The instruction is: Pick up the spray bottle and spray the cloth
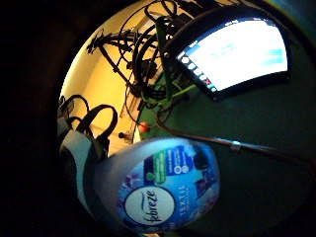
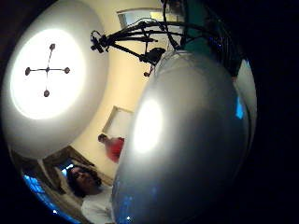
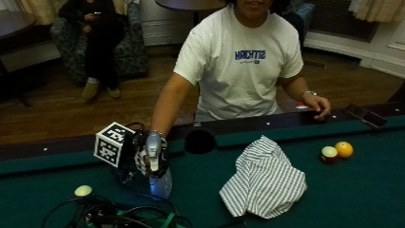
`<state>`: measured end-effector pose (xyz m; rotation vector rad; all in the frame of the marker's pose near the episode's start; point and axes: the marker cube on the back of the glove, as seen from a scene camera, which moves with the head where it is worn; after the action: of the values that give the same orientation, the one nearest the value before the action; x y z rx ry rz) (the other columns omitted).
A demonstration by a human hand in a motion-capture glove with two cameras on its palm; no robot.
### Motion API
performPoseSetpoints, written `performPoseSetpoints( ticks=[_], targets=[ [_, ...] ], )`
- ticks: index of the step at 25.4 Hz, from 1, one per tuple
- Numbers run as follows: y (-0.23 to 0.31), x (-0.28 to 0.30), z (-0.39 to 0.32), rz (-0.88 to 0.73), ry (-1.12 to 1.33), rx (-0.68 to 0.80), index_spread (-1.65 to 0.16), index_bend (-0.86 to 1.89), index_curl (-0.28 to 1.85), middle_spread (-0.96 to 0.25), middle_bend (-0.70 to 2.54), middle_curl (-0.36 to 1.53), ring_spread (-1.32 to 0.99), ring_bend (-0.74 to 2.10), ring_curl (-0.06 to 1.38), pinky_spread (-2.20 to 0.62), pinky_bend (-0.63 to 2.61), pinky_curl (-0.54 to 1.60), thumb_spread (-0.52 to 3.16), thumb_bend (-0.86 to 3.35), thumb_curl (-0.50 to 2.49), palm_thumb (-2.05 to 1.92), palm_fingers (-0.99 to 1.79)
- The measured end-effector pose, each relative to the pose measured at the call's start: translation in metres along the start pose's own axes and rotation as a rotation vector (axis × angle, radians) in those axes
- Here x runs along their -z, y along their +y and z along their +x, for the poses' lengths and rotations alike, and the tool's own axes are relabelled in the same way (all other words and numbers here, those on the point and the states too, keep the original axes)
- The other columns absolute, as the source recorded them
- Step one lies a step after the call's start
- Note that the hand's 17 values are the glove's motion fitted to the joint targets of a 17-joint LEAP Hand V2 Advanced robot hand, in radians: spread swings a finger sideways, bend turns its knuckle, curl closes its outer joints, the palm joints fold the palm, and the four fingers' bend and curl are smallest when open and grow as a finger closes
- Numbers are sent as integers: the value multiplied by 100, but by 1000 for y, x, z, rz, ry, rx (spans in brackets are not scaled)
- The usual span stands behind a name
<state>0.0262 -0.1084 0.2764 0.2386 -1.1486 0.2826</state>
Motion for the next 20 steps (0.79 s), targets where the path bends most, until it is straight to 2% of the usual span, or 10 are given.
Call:
performPoseSetpoints(
  ticks=[3,7,14,20],
  targets=[
    [-3,3,-3,-7,7,4,-28,34,41,-20,64,54,-20,78,47,-30,50,42,74,3,52,87,147],
    [9,5,-31,-106,-17,48,-27,38,45,-20,66,55,-20,79,48,-30,51,42,68,1,56,89,145],
    [22,11,-127,-350,-46,160,-26,39,49,-20,69,56,-20,81,48,-30,52,43,62,-1,61,92,142],
    [17,20,-207,-408,-111,204,-26,39,51,-20,71,57,-21,82,49,-30,53,43,58,-2,65,93,141]
  ],
)
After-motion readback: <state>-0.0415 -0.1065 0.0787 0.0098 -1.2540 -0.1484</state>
